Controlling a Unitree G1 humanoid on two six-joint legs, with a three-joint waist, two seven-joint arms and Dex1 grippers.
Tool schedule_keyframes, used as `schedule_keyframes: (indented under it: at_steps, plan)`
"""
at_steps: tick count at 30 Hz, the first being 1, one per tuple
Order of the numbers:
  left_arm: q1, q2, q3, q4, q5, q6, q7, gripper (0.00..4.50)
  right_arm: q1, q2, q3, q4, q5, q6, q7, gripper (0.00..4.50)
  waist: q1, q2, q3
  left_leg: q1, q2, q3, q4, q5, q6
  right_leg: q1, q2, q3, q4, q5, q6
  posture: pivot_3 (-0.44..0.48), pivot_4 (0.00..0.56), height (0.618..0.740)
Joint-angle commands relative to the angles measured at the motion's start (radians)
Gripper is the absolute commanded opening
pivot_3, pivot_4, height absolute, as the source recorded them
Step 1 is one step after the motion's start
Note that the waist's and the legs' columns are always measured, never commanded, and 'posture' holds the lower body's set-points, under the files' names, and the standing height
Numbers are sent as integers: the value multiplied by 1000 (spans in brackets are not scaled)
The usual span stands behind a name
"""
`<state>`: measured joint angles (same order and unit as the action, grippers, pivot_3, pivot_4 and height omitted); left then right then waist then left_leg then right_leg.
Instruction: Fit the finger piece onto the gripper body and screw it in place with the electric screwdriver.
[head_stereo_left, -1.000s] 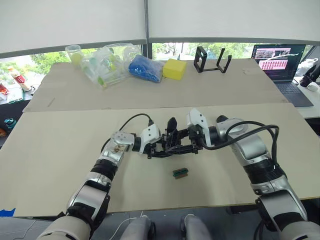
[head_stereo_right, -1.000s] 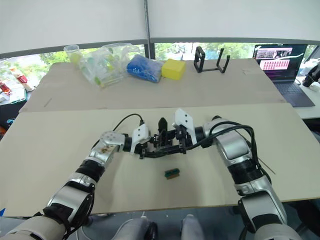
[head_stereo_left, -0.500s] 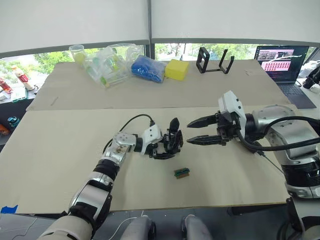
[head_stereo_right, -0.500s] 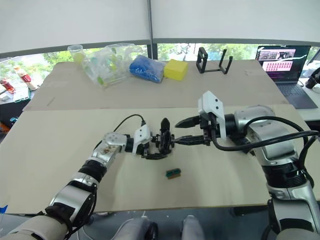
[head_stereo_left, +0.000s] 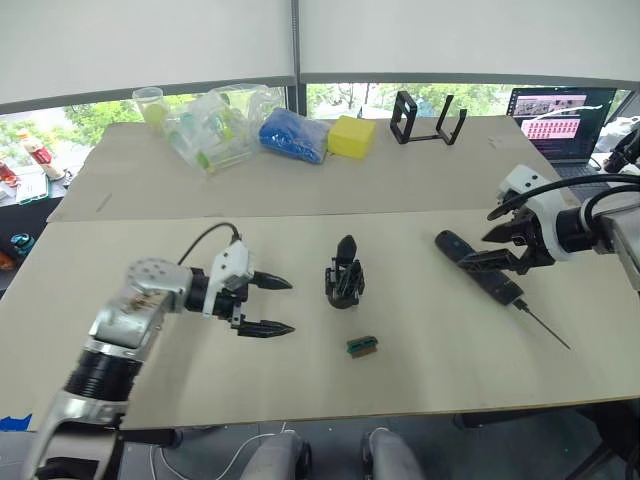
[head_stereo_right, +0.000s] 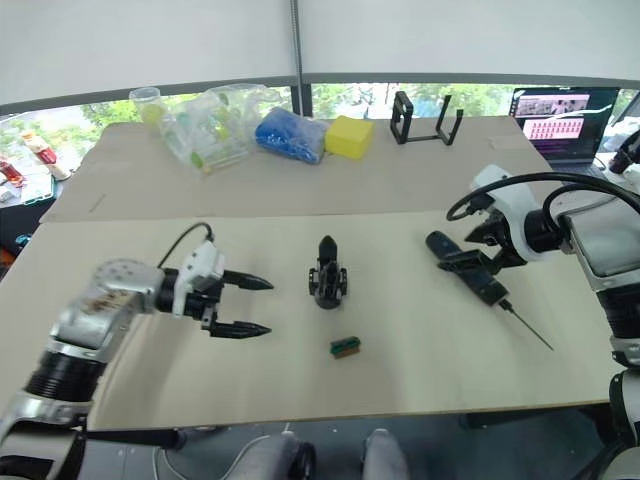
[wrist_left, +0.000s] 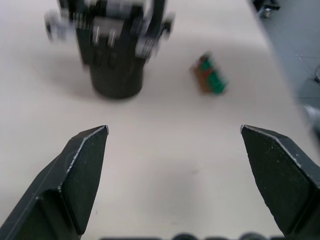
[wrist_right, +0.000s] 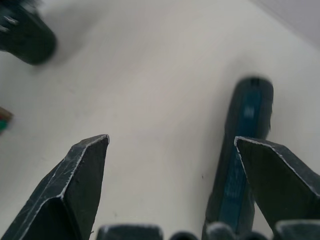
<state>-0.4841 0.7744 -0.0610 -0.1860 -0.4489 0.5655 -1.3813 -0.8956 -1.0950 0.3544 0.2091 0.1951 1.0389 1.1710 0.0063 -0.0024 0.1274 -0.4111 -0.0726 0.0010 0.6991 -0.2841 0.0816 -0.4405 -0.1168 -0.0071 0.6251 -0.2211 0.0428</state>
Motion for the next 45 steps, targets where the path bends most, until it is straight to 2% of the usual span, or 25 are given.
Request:
schedule_keyframes:
  at_steps: [1,7,12,15,17,20,21,24,30,34,36,39,45]
  plan:
    - [-99,45,74,-143,-143,153,35,4500,-67,7,68,134,-99,-42,26,4483,4,0,0,0,0,0,0,0,0,0,0,-1,0,0,0,0,150,740]
    - [-234,63,153,-219,-359,349,114,4500,-144,100,161,372,-222,-136,58,4483,-5,0,1,1,0,0,1,1,-2,0,4,-2,2,0,0,0,150,740]
    - [-241,83,130,-233,-359,323,123,4500,-168,181,181,510,-281,-215,84,4483,-18,0,1,3,0,0,0,2,-3,1,8,-3,3,0,0,0,150,740]
    - [-238,80,113,-231,-347,308,129,4500,-177,213,171,582,-306,-297,99,3683,-18,0,1,3,0,0,0,2,-3,1,9,-3,3,0,0,0,150,740]
    - [-231,82,110,-234,-345,300,129,4500,-181,218,165,601,-318,-334,124,2986,-17,0,1,3,-1,0,0,2,-3,1,9,-3,3,0,0,0,150,740]
    - [-221,96,95,-226,-321,271,112,4500,-208,170,184,531,-337,-395,272,1963,-19,2,2,3,-1,1,0,2,-3,1,9,-4,3,0,0,0,150,740]
    - [-220,99,87,-223,-310,255,105,4500,-208,154,189,500,-345,-428,315,1888,-19,4,4,3,-1,1,0,2,-3,1,10,-4,3,0,0,0,150,740]
    - [-228,95,62,-207,-283,213,97,4500,-178,140,190,442,-373,-509,344,1888,-19,7,6,3,-1,1,0,2,-3,0,10,-5,3,0,0,0,150,740]
    - [-235,91,29,-194,-257,166,82,4500,-91,124,175,433,-435,-720,285,1887,-12,6,7,3,-1,1,1,2,-3,1,9,-5,4,0,0,0,150,740]
    - [-227,91,14,-197,-242,144,71,4500,-98,142,157,461,-454,-725,281,1887,-13,6,7,3,-2,1,1,2,-3,1,9,-5,4,0,0,0,150,740]
    - [-227,94,10,-196,-241,138,67,4500,-109,135,167,464,-471,-726,313,2909,-12,6,7,3,-2,1,1,3,-4,1,9,-5,5,0,0,0,150,740]
    - [-230,94,9,-196,-241,137,65,4500,-119,132,178,465,-503,-681,359,3871,-14,6,7,3,-2,1,2,3,-4,1,10,-5,5,0,0,0,150,740]
    - [-235,92,8,-201,-245,142,66,4500,-117,193,169,531,-543,-663,332,3871,-18,6,7,4,-1,1,2,3,-4,2,10,-5,5,0,0,0,150,740]
